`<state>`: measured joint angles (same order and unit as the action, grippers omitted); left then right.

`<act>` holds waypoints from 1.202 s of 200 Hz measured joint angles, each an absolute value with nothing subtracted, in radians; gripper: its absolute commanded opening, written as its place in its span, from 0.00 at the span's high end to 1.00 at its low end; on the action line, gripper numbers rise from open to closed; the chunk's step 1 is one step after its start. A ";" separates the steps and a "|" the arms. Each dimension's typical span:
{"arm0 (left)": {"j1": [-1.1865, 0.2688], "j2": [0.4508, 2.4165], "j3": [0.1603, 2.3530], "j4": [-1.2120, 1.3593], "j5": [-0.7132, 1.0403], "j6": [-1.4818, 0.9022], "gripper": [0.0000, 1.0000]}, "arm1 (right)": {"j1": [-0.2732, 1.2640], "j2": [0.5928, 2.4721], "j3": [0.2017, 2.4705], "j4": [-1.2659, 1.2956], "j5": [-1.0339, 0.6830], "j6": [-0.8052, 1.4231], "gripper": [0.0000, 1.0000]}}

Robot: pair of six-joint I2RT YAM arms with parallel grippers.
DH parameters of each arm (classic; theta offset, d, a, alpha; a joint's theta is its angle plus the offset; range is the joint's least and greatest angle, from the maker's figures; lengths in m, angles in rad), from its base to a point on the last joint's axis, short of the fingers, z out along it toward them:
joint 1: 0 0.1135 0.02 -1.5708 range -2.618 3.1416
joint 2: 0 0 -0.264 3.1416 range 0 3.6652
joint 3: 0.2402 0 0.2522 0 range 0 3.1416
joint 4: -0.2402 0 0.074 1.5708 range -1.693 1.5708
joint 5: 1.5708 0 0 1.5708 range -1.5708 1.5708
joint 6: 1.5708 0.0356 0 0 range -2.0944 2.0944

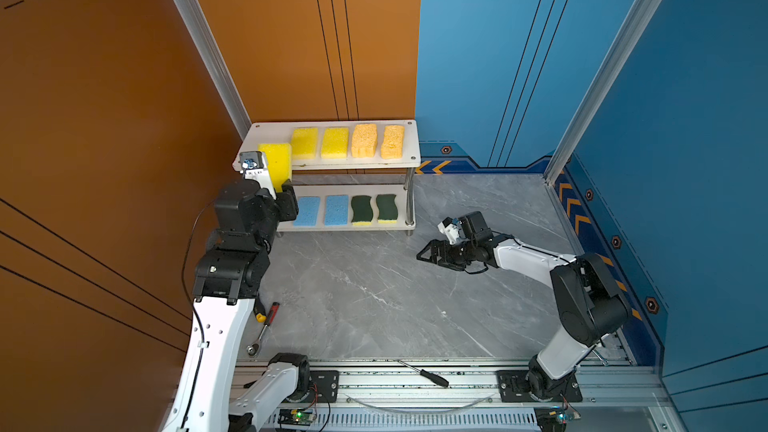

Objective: Place and organize the cleaning sponges onto the shelf
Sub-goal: 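Raise the yellow sponge with the left gripper up to the top shelf, then lower the yellow sponge beside the other yellow sponges and open the left gripper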

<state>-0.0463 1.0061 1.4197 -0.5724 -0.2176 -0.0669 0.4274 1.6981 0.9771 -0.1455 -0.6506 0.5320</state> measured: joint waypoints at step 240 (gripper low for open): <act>0.316 1.427 1.652 -0.399 0.271 -0.095 0.37 | 0.433 1.690 0.977 -0.146 -0.627 0.532 0.00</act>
<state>0.3161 1.4265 1.6516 -0.3992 0.2714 -0.0948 0.4328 1.6897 0.9768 -0.1463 -0.6270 0.5323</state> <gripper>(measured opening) 0.627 0.999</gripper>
